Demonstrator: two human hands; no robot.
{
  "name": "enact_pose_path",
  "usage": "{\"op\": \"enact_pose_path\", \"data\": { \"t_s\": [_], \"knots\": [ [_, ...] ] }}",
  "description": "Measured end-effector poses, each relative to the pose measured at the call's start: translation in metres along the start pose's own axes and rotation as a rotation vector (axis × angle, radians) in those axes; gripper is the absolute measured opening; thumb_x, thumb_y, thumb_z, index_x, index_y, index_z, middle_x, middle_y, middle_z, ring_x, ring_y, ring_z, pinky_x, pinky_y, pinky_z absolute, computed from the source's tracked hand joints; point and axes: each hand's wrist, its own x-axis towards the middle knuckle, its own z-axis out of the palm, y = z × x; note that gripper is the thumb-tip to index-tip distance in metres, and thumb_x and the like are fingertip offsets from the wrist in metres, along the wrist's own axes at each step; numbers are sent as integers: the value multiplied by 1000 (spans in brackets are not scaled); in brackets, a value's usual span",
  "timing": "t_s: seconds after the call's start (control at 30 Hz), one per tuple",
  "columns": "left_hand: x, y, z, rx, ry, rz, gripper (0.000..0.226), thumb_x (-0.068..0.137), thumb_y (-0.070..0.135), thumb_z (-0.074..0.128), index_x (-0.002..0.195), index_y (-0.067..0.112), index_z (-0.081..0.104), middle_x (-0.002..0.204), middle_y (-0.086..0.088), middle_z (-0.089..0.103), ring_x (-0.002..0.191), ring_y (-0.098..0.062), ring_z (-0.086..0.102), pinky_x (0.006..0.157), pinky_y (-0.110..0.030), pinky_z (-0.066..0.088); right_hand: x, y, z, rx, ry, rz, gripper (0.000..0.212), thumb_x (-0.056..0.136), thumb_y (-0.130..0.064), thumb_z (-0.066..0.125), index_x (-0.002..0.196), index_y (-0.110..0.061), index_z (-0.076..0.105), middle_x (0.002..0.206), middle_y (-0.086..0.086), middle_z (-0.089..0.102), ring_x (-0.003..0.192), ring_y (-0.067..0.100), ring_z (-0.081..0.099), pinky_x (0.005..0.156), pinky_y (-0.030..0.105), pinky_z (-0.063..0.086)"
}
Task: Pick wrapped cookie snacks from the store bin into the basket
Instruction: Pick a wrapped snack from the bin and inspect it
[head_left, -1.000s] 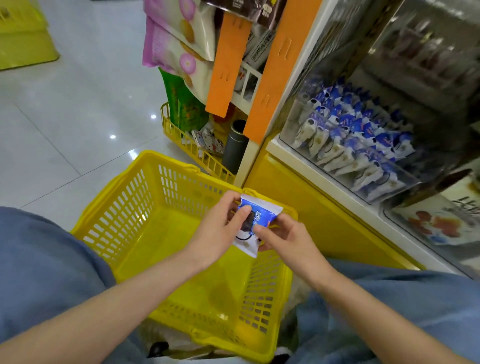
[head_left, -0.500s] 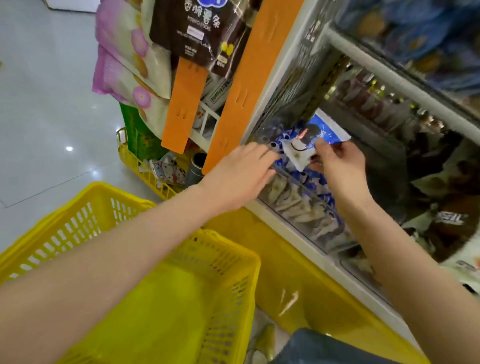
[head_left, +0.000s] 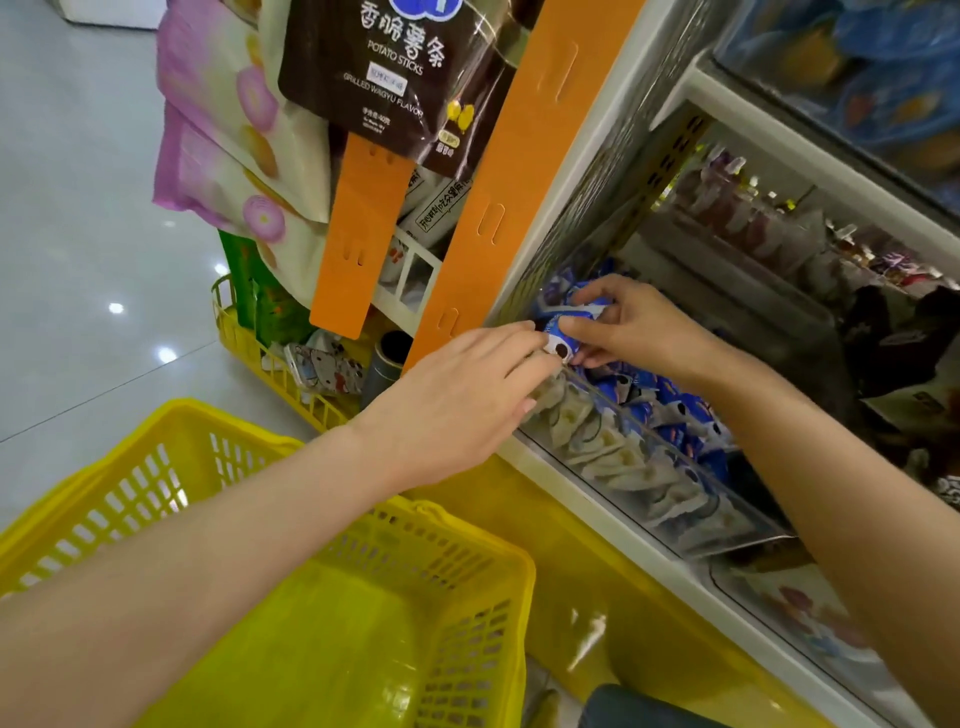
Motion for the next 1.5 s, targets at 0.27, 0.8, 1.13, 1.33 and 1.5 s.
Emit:
{"op": "enact_pose_path", "data": {
  "t_s": [0.27, 0.8, 1.13, 1.33, 1.5],
  "knots": [
    [-1, -1, -3, -16, -68, -10, 49, 92, 35, 35, 135, 13, 42, 140, -7, 43, 134, -22, 35, 107, -33, 29, 26, 8, 20, -314, 16, -127, 38, 79, -38, 68, 104, -13, 54, 69, -5, 50, 65, 10, 49, 61, 24, 41],
    [10, 6, -17, -1, -91, -8, 39, 95, 27, 43, 132, 19, 38, 132, 2, 41, 125, -13, 35, 101, -27, 27, 13, 23, 22, -303, 253, 10, 20, 86, -24, 63, 66, -22, 59, 78, 0, 66, 70, 10, 57, 75, 31, 51],
    [-28, 18, -45, -263, 24, -278, 27, 94, 27, 43, 121, 23, 49, 112, 8, 57, 97, -8, 52, 85, -25, 39, -72, -8, 27, 33, 657, -347, 2, 94, -18, 50, 96, -20, 50, 91, -3, 55, 74, -2, 51, 62, 7, 41],
    [-81, 27, -25, -779, -39, -657, 49, 92, 39, 43, 136, 19, 37, 122, 6, 50, 109, -8, 49, 96, -29, 40, -132, -3, 87, 57, 379, -508, 6, 94, -16, 46, 93, -23, 46, 85, -10, 54, 74, 4, 53, 64, 15, 42],
    [-104, 33, -6, -1286, -6, -990, 9, 92, 11, 51, 102, 12, 53, 91, -4, 62, 77, -11, 58, 64, -16, 48, -133, -1, 137, 377, 8, -189, 21, 95, -2, 44, 82, -19, 45, 81, 10, 56, 74, 15, 53, 65, 30, 48]
  ]
}}
